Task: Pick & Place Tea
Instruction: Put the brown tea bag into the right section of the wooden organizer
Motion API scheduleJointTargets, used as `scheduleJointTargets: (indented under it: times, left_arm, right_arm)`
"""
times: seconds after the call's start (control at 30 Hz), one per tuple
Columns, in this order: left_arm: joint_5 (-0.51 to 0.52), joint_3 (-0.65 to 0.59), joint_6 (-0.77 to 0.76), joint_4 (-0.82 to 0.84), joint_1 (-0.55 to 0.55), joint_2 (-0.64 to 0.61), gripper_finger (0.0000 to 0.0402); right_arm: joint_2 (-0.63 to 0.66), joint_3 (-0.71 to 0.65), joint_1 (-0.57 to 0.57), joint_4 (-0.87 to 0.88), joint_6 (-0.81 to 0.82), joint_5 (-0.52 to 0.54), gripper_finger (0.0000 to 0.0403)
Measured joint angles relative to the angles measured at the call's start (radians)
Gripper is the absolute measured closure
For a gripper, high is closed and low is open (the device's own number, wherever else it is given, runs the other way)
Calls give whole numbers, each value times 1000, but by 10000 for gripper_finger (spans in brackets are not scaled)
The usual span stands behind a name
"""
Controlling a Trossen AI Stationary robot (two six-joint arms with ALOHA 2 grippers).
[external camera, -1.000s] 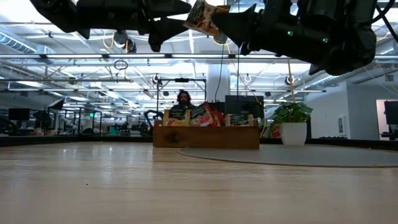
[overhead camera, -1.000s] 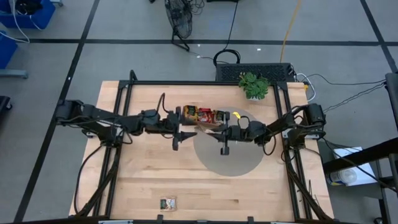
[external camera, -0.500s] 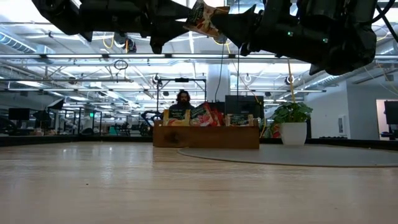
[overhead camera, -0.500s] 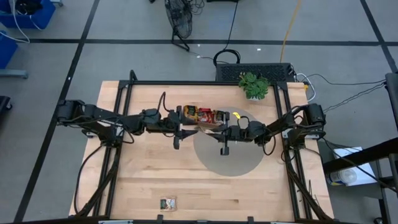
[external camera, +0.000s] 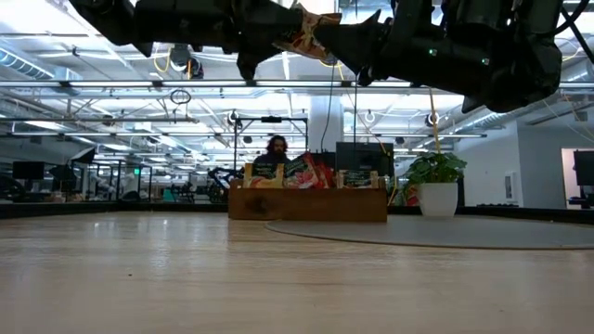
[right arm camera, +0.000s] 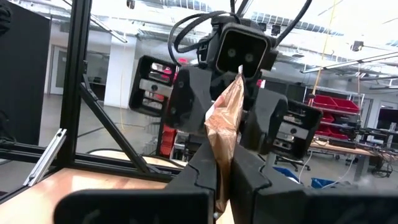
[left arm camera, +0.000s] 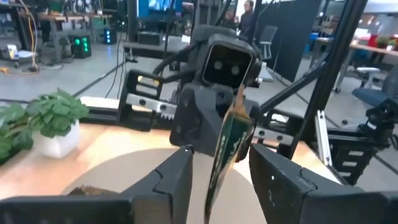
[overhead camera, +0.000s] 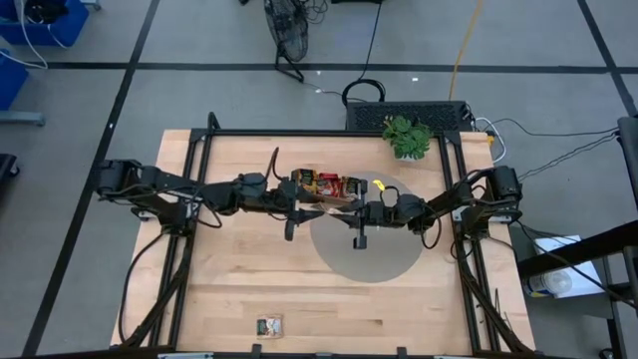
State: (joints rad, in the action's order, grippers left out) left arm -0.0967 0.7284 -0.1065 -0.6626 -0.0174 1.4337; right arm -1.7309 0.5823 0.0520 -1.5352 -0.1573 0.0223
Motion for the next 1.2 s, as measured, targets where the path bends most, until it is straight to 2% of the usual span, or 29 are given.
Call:
scheduleJointTargets:
  times: [0.23, 0.37, 0.47, 0.77, 0.97, 1.1, 1.2]
  left_arm:
    - [-4, 0, -2, 22, 0, -6, 262]
    - [-63, 0, 4, 14, 0, -7, 280]
    - [-95, 0, 5, 17, 0, -7, 297]
    - [-102, 0, 61, 18, 0, -13, 345]
    - [-115, -1, 94, 53, -1, -34, 393]
    - [-40, -1, 113, 154, 1, -86, 393]
    - [59, -2, 130, 211, 2, -130, 396]
  right_arm:
    - [0, 0, 0, 0, -1, 1, 396]
    - [0, 0, 0, 0, 0, 0, 396]
    - [0, 0, 1, -1, 0, -2, 396]
    - [0, 0, 1, 0, 11, -2, 396]
    - [0, 1, 1, 16, 13, -3, 396]
    - [0, 5, 0, 73, 22, 8, 386]
    - [3, -1, -1, 118, 18, 94, 366]
